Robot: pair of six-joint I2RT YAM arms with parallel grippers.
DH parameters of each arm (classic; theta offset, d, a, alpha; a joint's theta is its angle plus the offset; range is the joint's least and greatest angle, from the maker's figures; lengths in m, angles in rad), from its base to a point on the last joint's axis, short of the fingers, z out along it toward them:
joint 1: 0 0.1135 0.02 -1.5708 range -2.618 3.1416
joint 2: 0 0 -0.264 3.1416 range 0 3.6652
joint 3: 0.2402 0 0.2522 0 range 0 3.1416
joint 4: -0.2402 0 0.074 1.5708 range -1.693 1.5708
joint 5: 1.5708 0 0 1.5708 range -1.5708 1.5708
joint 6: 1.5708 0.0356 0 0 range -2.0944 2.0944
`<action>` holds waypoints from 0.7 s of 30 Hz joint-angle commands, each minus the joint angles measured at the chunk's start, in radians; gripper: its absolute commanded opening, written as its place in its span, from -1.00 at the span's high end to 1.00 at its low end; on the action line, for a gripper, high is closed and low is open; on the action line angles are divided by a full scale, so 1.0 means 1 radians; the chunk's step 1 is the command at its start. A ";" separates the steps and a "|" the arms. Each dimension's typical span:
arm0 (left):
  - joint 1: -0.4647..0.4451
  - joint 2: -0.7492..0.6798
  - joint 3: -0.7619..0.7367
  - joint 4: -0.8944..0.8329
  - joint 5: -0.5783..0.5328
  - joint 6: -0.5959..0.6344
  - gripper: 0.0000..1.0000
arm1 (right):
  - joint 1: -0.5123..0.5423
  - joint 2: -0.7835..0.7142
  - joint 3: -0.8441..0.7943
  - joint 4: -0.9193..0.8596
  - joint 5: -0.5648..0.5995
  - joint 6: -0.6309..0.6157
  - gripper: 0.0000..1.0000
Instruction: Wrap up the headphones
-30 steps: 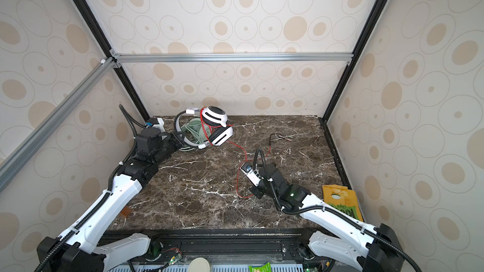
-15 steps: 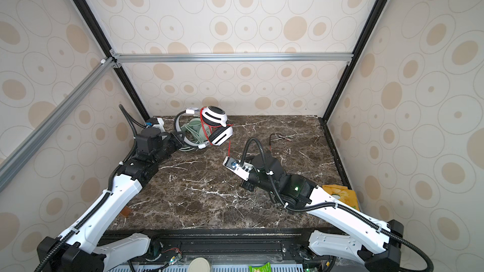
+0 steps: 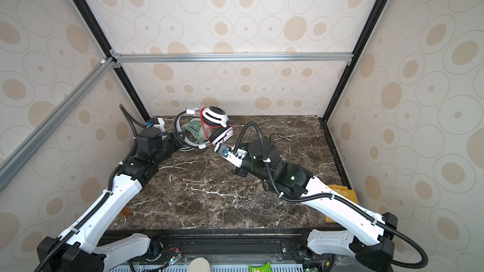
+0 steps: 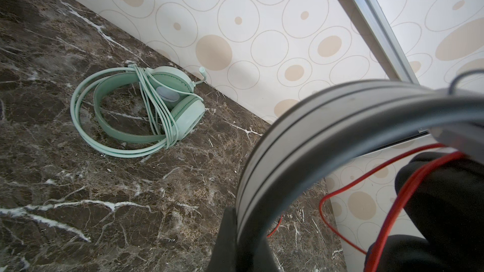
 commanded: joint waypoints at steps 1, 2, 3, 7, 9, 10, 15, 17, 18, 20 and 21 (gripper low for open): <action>0.009 -0.014 0.022 0.084 0.020 -0.046 1.00 | 0.006 0.031 0.072 0.014 -0.036 -0.015 0.88; 0.009 -0.014 0.022 0.084 0.021 -0.046 1.00 | 0.007 0.038 0.087 0.012 -0.050 -0.008 0.89; 0.009 -0.014 0.022 0.083 0.021 -0.045 1.00 | 0.008 0.042 0.100 0.007 -0.066 -0.004 0.90; 0.010 -0.018 0.022 0.081 0.015 -0.043 1.00 | 0.008 0.034 0.116 -0.033 -0.072 0.016 0.92; 0.009 -0.020 0.022 0.081 0.013 -0.043 1.00 | 0.008 0.003 0.084 -0.058 -0.046 0.021 0.93; 0.009 -0.022 0.022 0.080 0.012 -0.043 1.00 | 0.008 -0.021 0.053 -0.063 -0.036 0.027 0.93; 0.009 -0.018 0.022 0.085 0.022 -0.047 1.00 | 0.008 -0.152 -0.089 -0.090 -0.009 0.054 0.93; 0.009 -0.014 0.022 0.086 0.028 -0.052 1.00 | 0.009 -0.189 -0.126 -0.114 0.022 0.058 0.92; 0.009 -0.013 0.022 0.085 0.030 -0.052 1.00 | 0.008 -0.203 -0.149 -0.113 0.046 0.063 0.93; 0.009 -0.012 0.022 0.086 0.032 -0.054 1.00 | 0.008 -0.230 -0.193 -0.107 0.077 0.074 0.96; 0.010 -0.014 0.022 0.086 0.032 -0.054 1.00 | 0.008 -0.239 -0.204 -0.113 0.072 0.079 0.99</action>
